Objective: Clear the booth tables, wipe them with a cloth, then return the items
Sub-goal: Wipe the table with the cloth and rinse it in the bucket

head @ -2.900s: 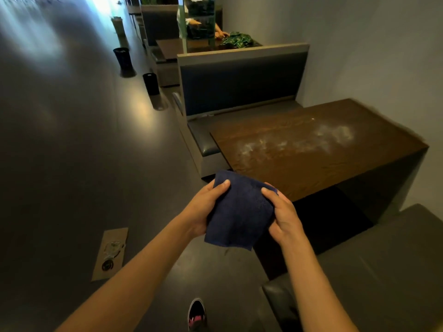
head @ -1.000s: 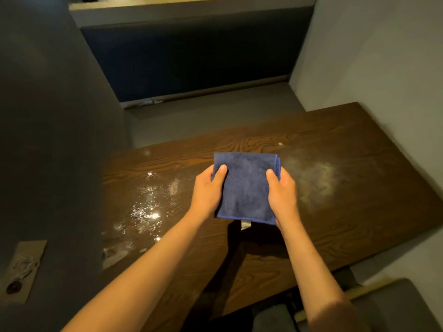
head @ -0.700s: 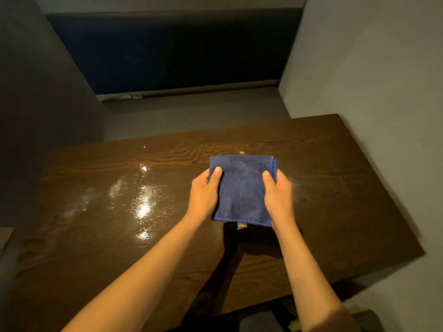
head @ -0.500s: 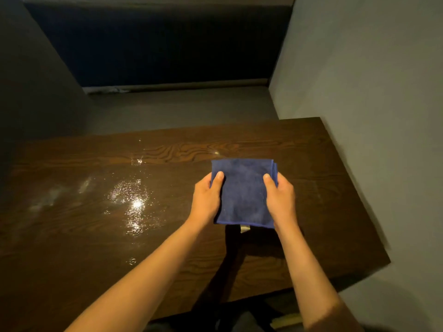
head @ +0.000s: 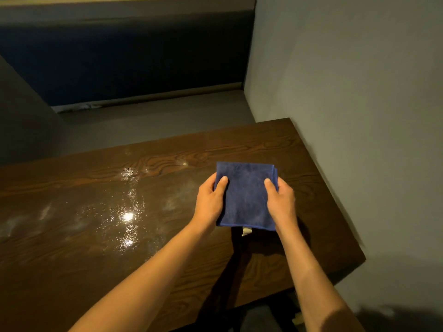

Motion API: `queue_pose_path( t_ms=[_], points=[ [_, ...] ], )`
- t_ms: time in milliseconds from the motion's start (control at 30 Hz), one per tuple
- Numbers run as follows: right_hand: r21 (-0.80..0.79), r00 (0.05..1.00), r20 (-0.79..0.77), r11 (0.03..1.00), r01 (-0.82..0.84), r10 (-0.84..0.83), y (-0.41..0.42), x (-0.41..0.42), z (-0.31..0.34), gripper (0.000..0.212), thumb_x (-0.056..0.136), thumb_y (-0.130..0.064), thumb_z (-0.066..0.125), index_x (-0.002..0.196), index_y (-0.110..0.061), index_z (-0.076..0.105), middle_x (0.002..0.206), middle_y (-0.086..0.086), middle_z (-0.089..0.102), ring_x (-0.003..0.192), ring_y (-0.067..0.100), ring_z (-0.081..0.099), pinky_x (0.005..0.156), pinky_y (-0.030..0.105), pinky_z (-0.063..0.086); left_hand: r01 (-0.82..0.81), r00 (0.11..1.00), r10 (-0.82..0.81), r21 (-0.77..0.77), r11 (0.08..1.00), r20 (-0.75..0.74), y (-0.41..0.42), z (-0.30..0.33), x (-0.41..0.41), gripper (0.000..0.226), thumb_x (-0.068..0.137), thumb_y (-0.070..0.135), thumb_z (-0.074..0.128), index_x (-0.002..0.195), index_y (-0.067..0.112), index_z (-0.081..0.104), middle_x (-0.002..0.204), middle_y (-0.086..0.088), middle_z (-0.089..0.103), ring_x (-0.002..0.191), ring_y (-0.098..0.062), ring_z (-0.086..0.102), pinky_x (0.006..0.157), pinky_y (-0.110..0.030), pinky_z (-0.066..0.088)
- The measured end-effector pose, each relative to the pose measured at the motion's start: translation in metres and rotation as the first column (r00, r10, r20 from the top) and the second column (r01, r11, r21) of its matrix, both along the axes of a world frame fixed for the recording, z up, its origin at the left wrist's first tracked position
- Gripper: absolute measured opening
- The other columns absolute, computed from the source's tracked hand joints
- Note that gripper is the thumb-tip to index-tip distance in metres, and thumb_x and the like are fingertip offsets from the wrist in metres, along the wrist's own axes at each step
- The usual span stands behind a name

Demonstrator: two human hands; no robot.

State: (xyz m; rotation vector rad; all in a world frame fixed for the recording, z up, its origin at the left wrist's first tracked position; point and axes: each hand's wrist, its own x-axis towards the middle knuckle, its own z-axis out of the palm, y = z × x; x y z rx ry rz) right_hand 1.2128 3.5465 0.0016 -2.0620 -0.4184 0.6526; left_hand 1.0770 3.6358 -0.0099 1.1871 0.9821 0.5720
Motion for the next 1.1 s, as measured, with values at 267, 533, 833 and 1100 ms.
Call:
queue_pose_path(
  t_ms=[267, 533, 833, 1100],
  points=[
    [-0.083, 0.999, 0.034, 0.997, 0.000, 0.003, -0.006, 0.091, -0.018, 0.023, 0.103, -0.029, 0.053, 0.091, -0.014, 0.065, 0.077, 0.003, 0.063, 0.068, 0.017, 0.058, 0.056, 0.027, 0.040, -0.011, 1.000, 0.011, -0.033, 0.999, -0.022, -0.007, -0.013, 0.090, 0.020, 0.106, 0.025, 0.050, 0.113, 0.021, 0.068, 0.104, 0.002, 0.075, 0.096, -0.016, 0.073, 0.079, -0.034, 0.059],
    [-0.158, 0.997, 0.066, 0.987, -0.036, 0.047, 0.029, 0.205, -0.046, 0.018, 0.100, -0.028, 0.056, 0.086, -0.018, 0.060, 0.080, 0.000, 0.060, 0.078, 0.025, 0.058, 0.064, 0.031, 0.037, -0.068, 0.994, 0.070, 0.027, 0.997, -0.085, 0.015, -0.059, 0.201, 0.021, 0.107, 0.027, 0.048, 0.120, 0.028, 0.064, 0.119, 0.006, 0.071, 0.113, -0.014, 0.066, 0.097, -0.040, 0.054],
    [-0.077, 0.982, 0.179, 0.996, -0.040, 0.053, 0.091, 0.272, -0.078, 0.025, 0.101, -0.022, 0.055, 0.120, -0.010, 0.067, 0.112, 0.008, 0.070, 0.100, 0.029, 0.064, 0.073, 0.028, 0.040, -0.190, 0.961, 0.218, 0.168, 0.967, -0.168, 0.070, -0.089, 0.279, 0.042, 0.107, 0.018, 0.046, 0.149, 0.016, 0.041, 0.134, 0.006, 0.054, 0.121, -0.007, 0.051, 0.079, 0.002, 0.041],
    [-0.181, 0.879, 0.379, 0.955, -0.236, 0.289, 0.127, 0.300, -0.135, 0.053, 0.100, -0.016, 0.057, 0.150, -0.012, 0.042, 0.156, 0.007, 0.041, 0.146, 0.024, 0.033, 0.114, 0.031, 0.031, 0.196, 0.755, 0.182, 0.483, 0.853, -0.629, 0.105, -0.139, 0.312, 0.057, 0.107, 0.032, 0.038, 0.160, 0.020, 0.022, 0.165, -0.008, 0.025, 0.154, -0.026, 0.017, 0.124, -0.044, 0.021]
  ],
)
